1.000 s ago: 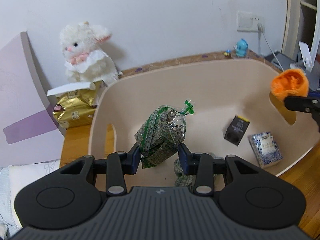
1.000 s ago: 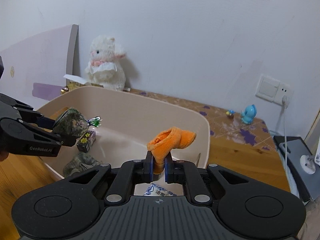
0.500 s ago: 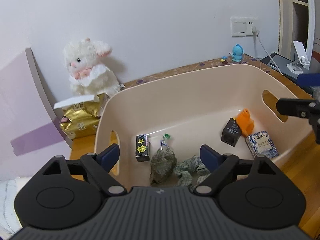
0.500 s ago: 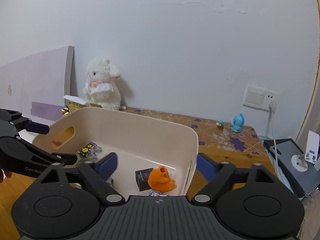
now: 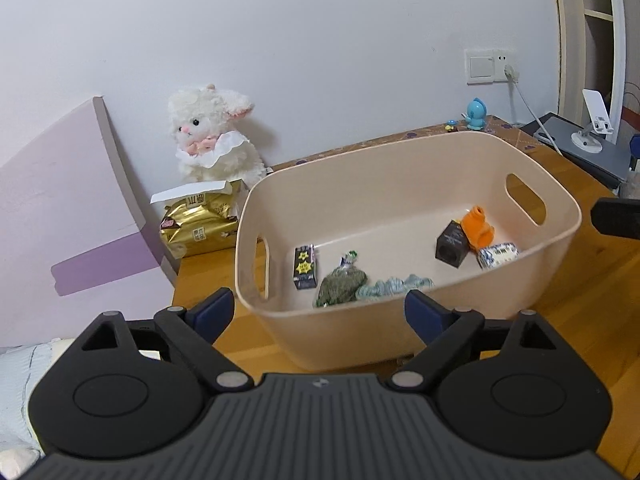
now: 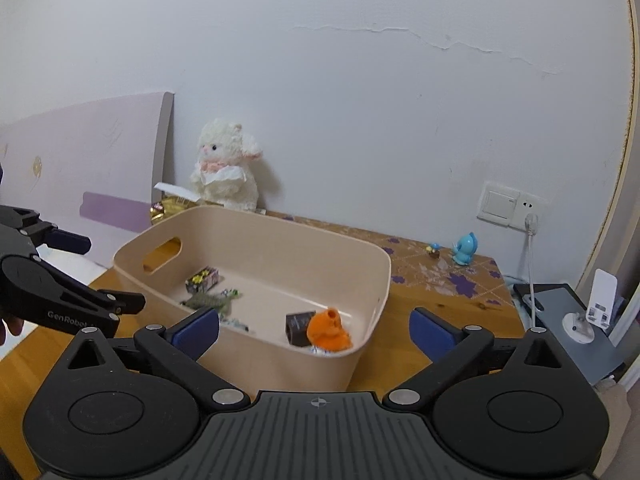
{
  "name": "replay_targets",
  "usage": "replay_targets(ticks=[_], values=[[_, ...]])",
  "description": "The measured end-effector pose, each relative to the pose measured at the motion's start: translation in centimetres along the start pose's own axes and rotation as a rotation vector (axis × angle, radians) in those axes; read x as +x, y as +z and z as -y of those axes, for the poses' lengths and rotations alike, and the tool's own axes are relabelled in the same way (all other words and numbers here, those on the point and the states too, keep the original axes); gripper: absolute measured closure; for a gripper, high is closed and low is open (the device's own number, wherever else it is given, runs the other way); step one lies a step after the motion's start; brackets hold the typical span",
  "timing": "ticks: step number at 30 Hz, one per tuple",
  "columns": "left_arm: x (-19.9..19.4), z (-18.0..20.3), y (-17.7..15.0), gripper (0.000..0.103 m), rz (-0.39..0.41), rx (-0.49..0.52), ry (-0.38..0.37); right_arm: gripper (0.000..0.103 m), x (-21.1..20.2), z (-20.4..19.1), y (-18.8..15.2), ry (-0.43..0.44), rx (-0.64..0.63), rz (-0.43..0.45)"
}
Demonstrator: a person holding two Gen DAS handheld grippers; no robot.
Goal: Organize objects
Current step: 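Grasp the white medicine box with left tool while right tool grasps the wooden clothespins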
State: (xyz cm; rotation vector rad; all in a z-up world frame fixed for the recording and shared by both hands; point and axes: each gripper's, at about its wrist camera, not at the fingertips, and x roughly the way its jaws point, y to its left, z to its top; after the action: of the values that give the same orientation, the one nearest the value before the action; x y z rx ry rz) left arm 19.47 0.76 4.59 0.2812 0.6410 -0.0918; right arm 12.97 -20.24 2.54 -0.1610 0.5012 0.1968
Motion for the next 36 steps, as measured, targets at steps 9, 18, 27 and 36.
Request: replay_targets(ticks=[9,18,27,36], values=[[-1.6,1.2,-2.6,0.01,-0.011,0.002,-0.014,0.0,0.1,0.2,-3.2,-0.006,0.012,-0.075],[0.6,2.6,-6.1,0.01,-0.096,0.013,-0.083,0.0,2.4,0.6,-6.8,-0.006,0.041,-0.183],[3.9,4.3,-7.8,0.01,-0.142,0.044,-0.14,0.0,5.3,0.1,-8.9,0.016,0.04,-0.26],[6.8,4.9,-8.1,0.011,-0.139,0.058,-0.167,0.0,7.7,-0.4,-10.0,0.036,0.036,-0.303]])
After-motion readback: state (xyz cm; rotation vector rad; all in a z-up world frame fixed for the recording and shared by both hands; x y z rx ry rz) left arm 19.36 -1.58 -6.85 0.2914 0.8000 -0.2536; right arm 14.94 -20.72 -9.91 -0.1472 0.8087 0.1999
